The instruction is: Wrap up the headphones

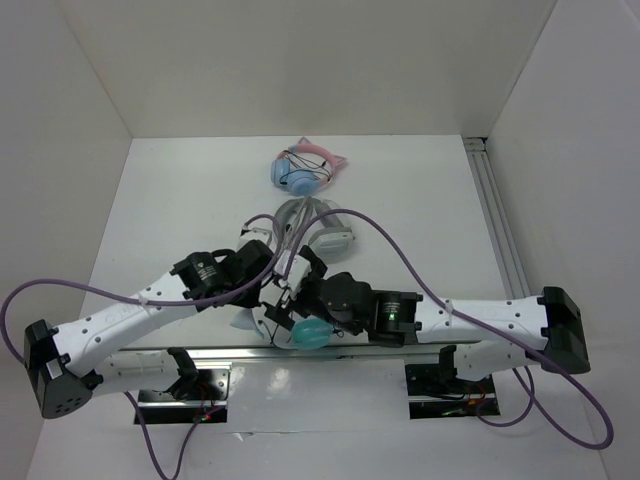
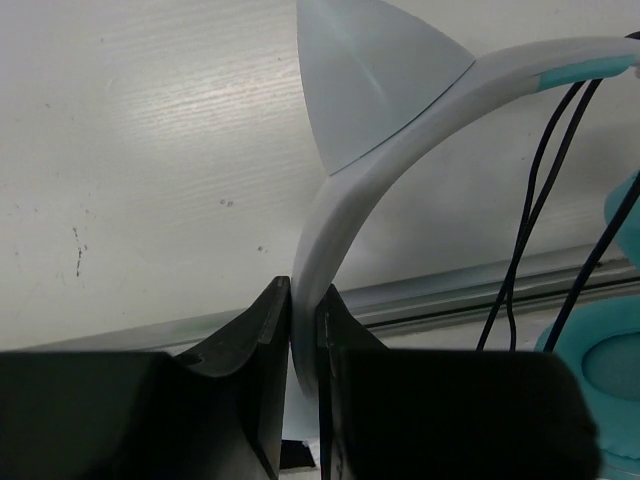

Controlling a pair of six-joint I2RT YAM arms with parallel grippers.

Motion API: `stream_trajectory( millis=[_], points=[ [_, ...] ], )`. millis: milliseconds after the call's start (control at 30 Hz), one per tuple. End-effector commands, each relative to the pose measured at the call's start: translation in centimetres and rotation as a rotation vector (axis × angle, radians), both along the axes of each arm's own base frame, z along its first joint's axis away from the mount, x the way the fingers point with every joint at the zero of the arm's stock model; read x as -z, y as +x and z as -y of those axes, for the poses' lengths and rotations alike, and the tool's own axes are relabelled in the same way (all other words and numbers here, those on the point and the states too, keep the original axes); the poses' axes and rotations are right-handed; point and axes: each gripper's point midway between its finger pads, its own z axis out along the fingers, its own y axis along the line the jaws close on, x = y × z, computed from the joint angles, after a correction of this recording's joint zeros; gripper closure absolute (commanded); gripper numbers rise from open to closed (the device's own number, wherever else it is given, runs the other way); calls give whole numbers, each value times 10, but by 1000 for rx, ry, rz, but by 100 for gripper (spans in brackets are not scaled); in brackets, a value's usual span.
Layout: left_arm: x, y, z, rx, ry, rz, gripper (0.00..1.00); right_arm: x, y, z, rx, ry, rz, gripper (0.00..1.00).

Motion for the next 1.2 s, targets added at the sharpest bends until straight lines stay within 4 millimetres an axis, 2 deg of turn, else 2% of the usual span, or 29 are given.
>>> stream_trajectory(
  millis=[0, 300, 333, 367, 433, 567, 700, 800, 933, 967, 1167],
  points=[
    [4, -4, 10, 38, -33, -31, 100, -67, 1, -7, 13, 219, 38, 0],
    [6, -2, 11, 41, -34, -36, 100, -64, 3, -2, 31, 208, 38, 0],
    [6, -2, 11, 41, -34, -36, 100, -68, 3, 0, 31, 220, 40, 0],
    [6, -2, 11, 41, -34, -36, 100, -63, 3, 1, 31, 209, 38, 0],
    [6, 0, 9, 39, -29, -35, 100, -75, 3, 8, 42, 239, 44, 0],
    [2, 7, 5, 11, -23, -13, 100, -80, 7, 24, 88, 263, 43, 0],
    [-10, 17, -2, -38, -55, 16, 100, -85, 11, 45, 156, 288, 17, 0],
    [-24, 30, -14, -86, -67, 58, 100, -85, 15, 62, 217, 307, -13, 0],
    [-37, 43, -32, -151, -85, 92, 100, -80, 16, 73, 252, 301, -34, 0],
    [-43, 46, -36, -159, -90, 109, 100, -84, 17, 77, 265, 315, -31, 0],
    [-53, 65, -51, -197, -121, 126, 100, -71, 23, 90, 336, 281, -57, 0]
  ],
)
